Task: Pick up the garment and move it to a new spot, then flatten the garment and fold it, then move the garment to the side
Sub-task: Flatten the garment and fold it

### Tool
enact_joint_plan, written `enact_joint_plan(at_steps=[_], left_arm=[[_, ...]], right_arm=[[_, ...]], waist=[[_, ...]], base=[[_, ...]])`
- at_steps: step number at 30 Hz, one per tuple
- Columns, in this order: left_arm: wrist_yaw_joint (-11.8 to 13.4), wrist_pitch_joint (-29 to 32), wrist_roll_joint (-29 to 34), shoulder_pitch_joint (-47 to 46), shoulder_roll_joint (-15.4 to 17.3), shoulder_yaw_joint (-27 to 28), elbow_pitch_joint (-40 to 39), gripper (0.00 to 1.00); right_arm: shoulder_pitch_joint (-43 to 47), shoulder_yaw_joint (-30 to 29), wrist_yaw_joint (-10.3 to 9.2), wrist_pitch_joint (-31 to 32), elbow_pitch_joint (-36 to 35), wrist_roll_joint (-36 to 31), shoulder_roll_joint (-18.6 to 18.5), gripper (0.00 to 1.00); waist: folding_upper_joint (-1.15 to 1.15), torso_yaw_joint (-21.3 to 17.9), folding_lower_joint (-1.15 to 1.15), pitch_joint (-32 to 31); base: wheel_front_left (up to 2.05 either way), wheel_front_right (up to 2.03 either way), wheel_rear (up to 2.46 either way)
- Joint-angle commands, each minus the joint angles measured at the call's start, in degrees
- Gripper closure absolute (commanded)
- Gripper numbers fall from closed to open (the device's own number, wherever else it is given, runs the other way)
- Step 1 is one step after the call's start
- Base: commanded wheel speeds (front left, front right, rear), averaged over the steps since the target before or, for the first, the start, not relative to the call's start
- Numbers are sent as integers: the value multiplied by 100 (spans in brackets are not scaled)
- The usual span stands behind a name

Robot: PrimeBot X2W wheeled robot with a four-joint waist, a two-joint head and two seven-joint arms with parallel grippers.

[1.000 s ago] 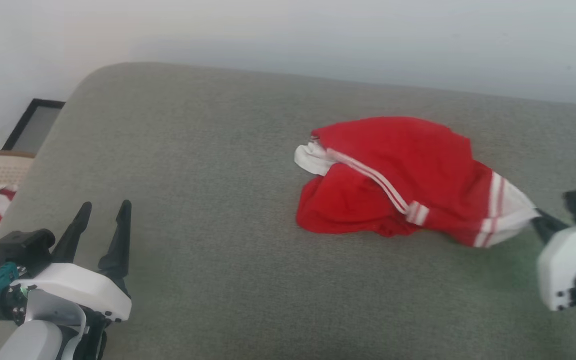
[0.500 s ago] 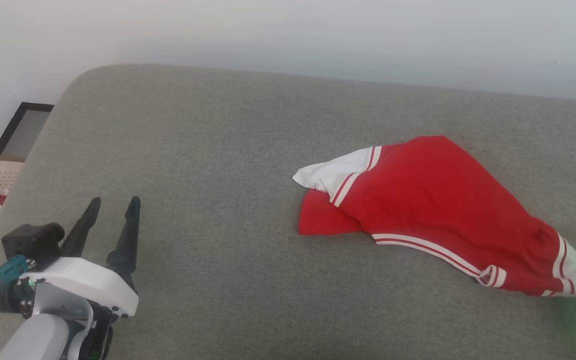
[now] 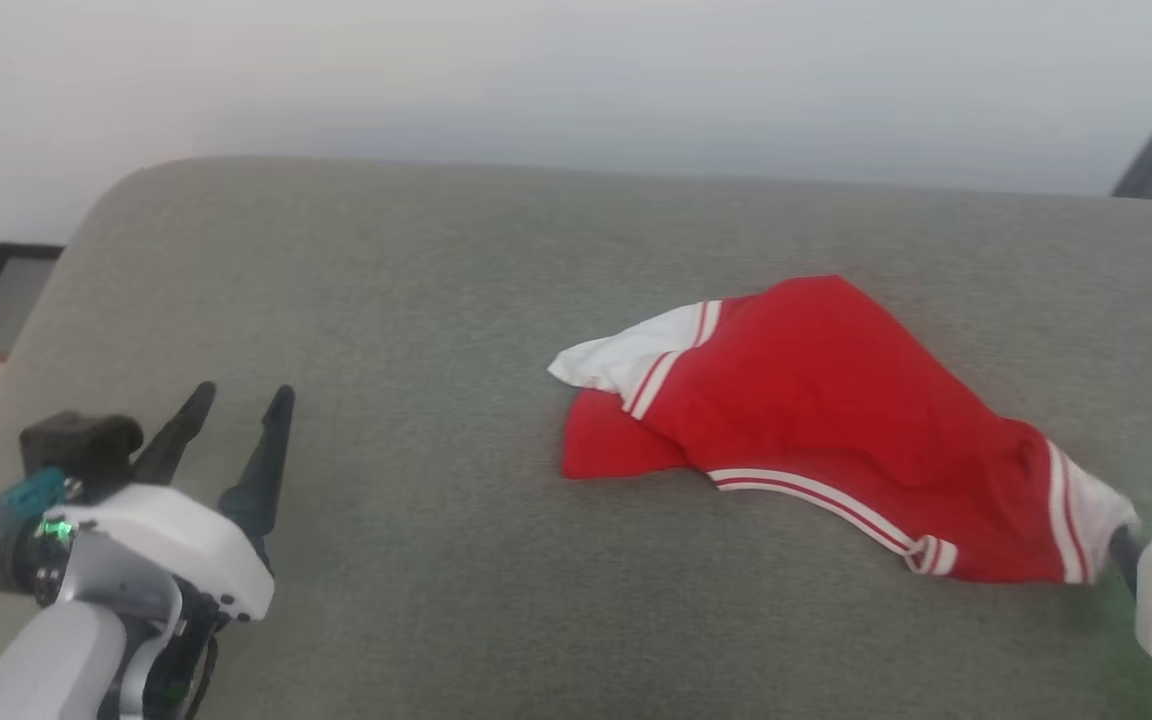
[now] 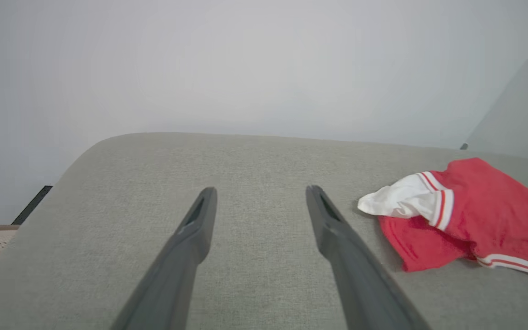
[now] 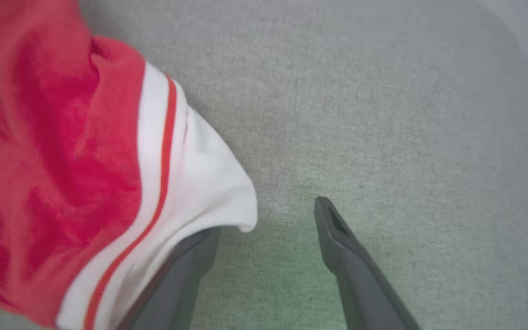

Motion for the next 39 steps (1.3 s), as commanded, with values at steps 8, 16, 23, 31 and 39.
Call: enact_joint_plan(at_steps=[8,16,23,31,39], left_arm=[[-215,932,-44,-796,250,-286,-155,0],[-353,1570,-120,-1448,349,-424,24,0],[-488,2340,-278,-2094,282,-620,412,0],[-417,3484,-407,-2661,246,-947,1203,0],[-354,4224,-538,-2838,226,-1156,1724,0]], right_arm=[[44,-233,-9,-960,-904,-177,363,0],[32,-427,-9,-1999,-1583,-580,946,0],[39,-549,-9,-2696,-2005,-935,1526,0],[-76,-561,-9,-3062,-2286,-1007,1870,0],[-108,-631,-9,-3200,-2422,-1004,2000,0]], waist=[[0,-710,0,-49],[0,-1383,0,119],[0,-1947,0,440],[0,-2328,0,831],[0,-2387,0,1059]], base=[[0,0,0],[0,0,0],[0,0,0],[0,0,0],[0,0,0]])
